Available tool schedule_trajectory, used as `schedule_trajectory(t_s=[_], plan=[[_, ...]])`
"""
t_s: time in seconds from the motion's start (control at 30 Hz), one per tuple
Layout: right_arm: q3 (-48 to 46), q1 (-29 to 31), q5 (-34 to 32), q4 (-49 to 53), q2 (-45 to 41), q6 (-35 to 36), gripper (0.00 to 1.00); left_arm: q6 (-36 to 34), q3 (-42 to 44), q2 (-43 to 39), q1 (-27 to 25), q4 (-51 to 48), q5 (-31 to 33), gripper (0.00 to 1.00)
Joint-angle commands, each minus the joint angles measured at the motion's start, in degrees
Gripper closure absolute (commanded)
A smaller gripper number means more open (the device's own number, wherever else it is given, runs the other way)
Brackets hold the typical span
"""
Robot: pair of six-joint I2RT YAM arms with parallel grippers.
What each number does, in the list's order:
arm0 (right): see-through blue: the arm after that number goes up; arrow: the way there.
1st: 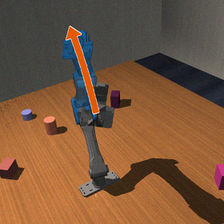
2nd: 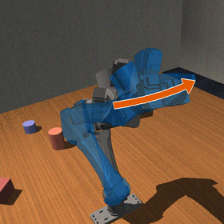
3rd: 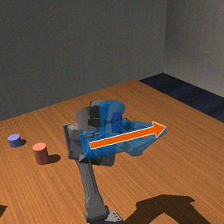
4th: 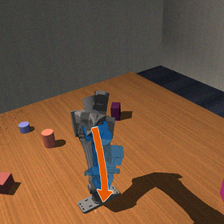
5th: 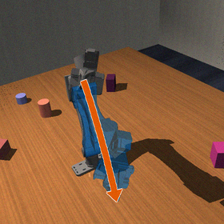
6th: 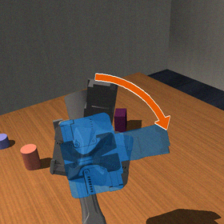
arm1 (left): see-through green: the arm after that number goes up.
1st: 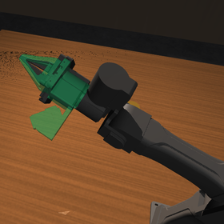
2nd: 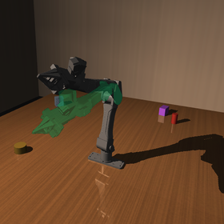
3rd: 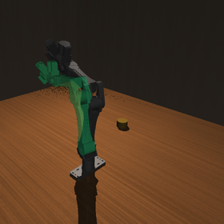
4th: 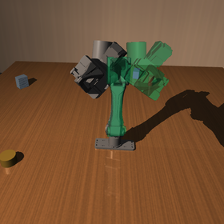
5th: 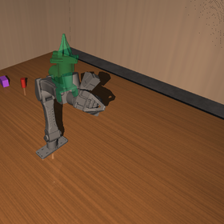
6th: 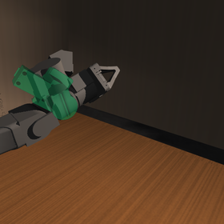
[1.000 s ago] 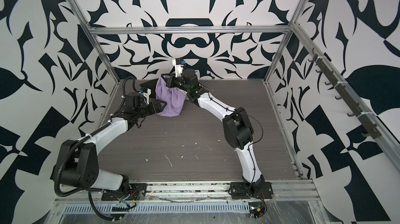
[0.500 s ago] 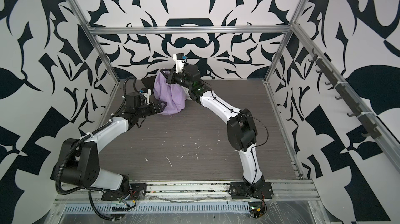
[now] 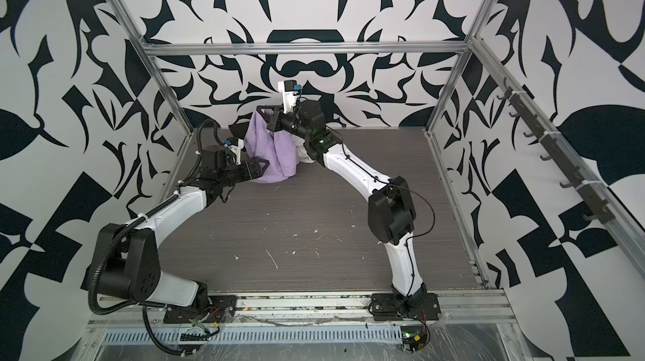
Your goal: Pick out a specific cloth from the pile
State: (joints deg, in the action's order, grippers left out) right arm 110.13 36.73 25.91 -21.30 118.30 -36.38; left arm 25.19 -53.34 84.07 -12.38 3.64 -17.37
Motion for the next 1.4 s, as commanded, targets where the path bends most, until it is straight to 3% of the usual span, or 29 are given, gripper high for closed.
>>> schedule_trajectory(t_s=[0.0,0.63,1.07,1.2,1.37], plan=[[4.55,0.13,1.51,-6.69,-5.71,0.87,1.0,-1.53,-1.84,-0.88,0.25,-0.74,0.82,0.1],[11.37,0.92,3.02,-2.48,-5.76,1.49,1.0,-5.17,-3.92,-4.31,0.3,-1.38,3.2,0.09],[13.4,1.49,3.27,-1.04,-6.06,1.32,1.0,-6.34,-3.08,-7.22,0.03,1.21,0.81,0.1],[13.93,1.68,3.29,-0.55,-6.03,1.28,1.0,-6.3,-3.42,-7.28,-0.01,2.39,-0.49,0.16],[14.15,1.93,3.32,-0.1,-6.28,1.49,1.0,-5.47,-4.1,-7.16,-0.27,2.78,-1.09,0.42]])
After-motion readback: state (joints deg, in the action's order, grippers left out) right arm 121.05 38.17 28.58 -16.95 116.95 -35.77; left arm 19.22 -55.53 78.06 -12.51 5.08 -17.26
